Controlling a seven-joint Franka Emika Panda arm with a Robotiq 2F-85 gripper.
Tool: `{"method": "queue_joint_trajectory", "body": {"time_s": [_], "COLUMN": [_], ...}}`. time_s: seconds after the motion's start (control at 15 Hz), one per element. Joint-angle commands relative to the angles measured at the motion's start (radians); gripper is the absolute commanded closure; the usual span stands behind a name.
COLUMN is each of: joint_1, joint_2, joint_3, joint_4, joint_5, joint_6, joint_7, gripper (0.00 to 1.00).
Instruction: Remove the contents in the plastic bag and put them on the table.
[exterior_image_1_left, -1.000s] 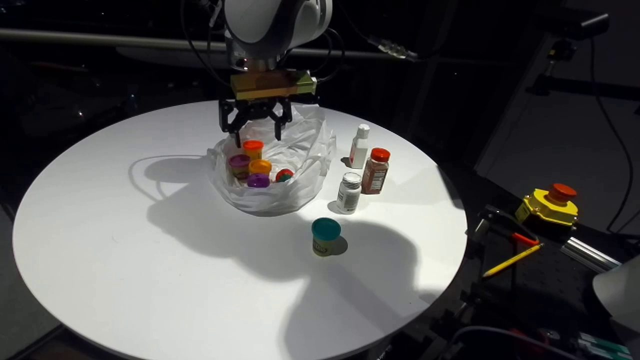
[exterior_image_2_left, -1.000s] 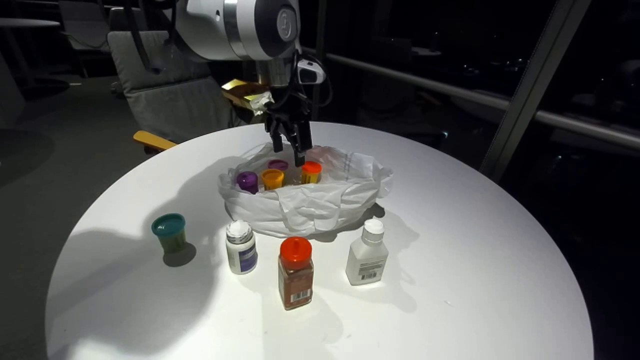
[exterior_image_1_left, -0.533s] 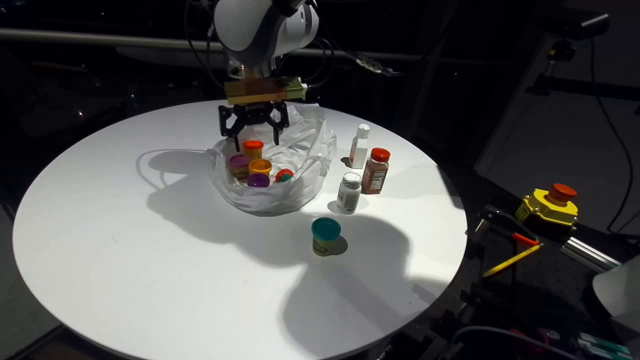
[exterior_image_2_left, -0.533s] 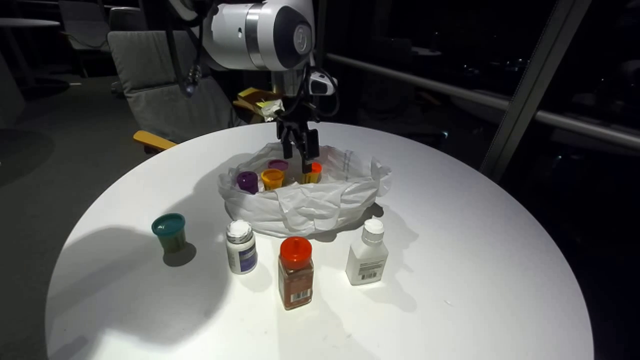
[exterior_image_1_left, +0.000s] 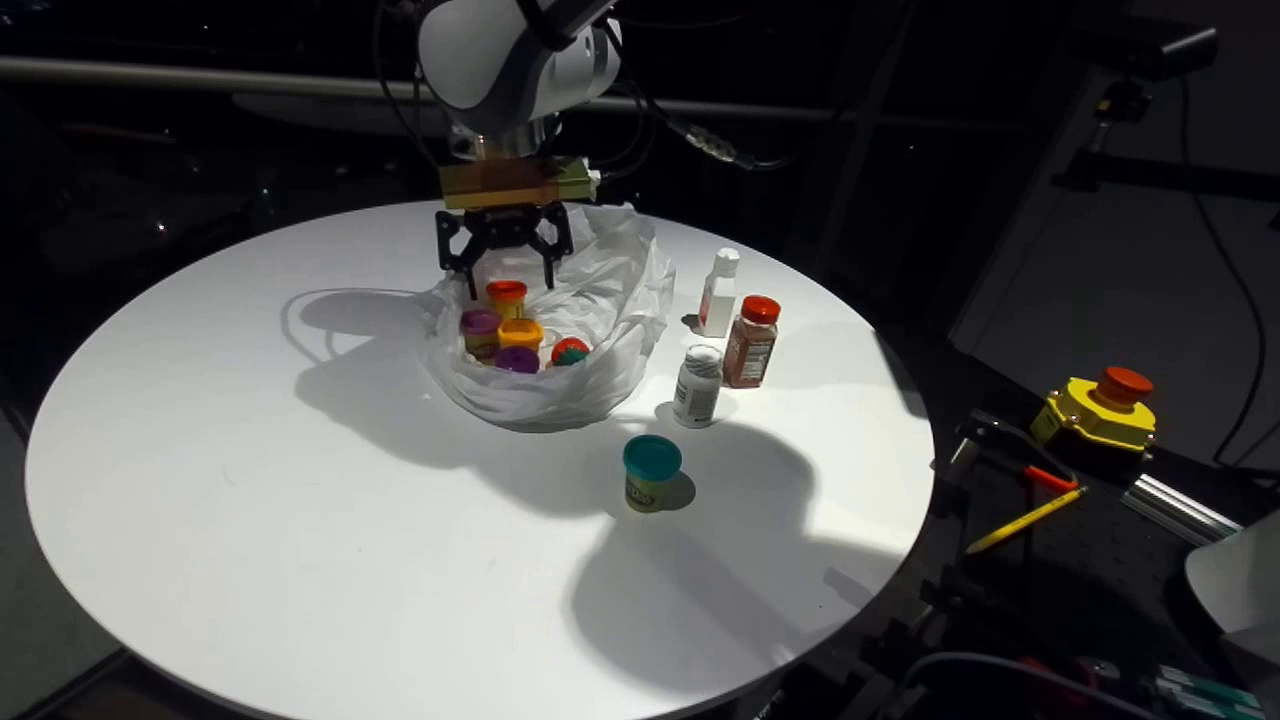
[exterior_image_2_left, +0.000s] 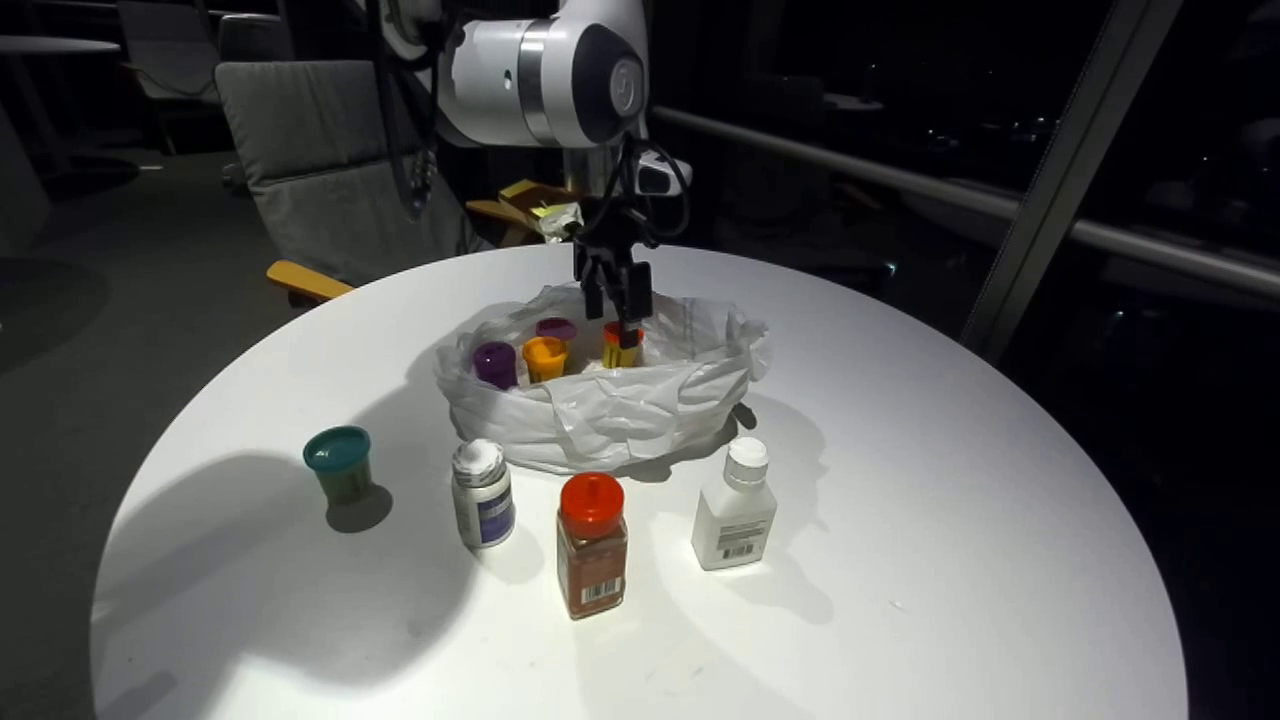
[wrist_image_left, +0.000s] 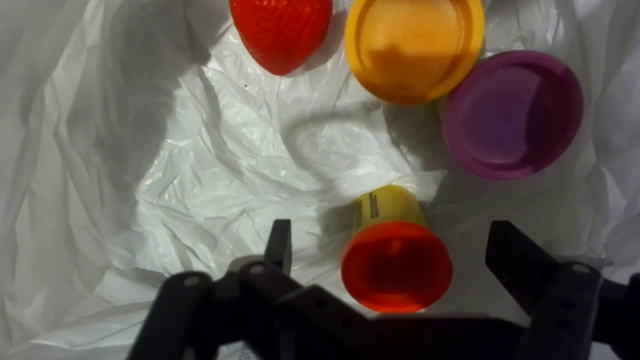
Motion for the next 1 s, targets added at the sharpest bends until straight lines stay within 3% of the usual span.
{"method": "queue_joint_trajectory", "body": {"time_s": [0.0, 0.2, 0.33, 0.67, 0.73, 0.93], "joint_1": [-0.017, -0.027, -0.033, -0.039, -0.039, -0.043], "joint_2": [0.063, 0.091, 0.105, 0.082, 0.065, 0.0], "joint_3": [-0.001, 0.001, 0.007, 0.019, 0.016, 0.002], "joint_4": [0.107, 0.142, 0.168, 0.151, 0.124, 0.028], "joint_5": [0.027, 0.028, 0.034, 0.064, 0.066, 0.07], "joint_6": [-0.04, -0.041, -0.046, -0.052, -0.041, -0.004], "joint_7": [0.02, 0.022, 0.02, 0.015, 0.016, 0.025], "gripper": [0.0, 0.0, 0.28, 0.67, 0.71, 0.71]}}
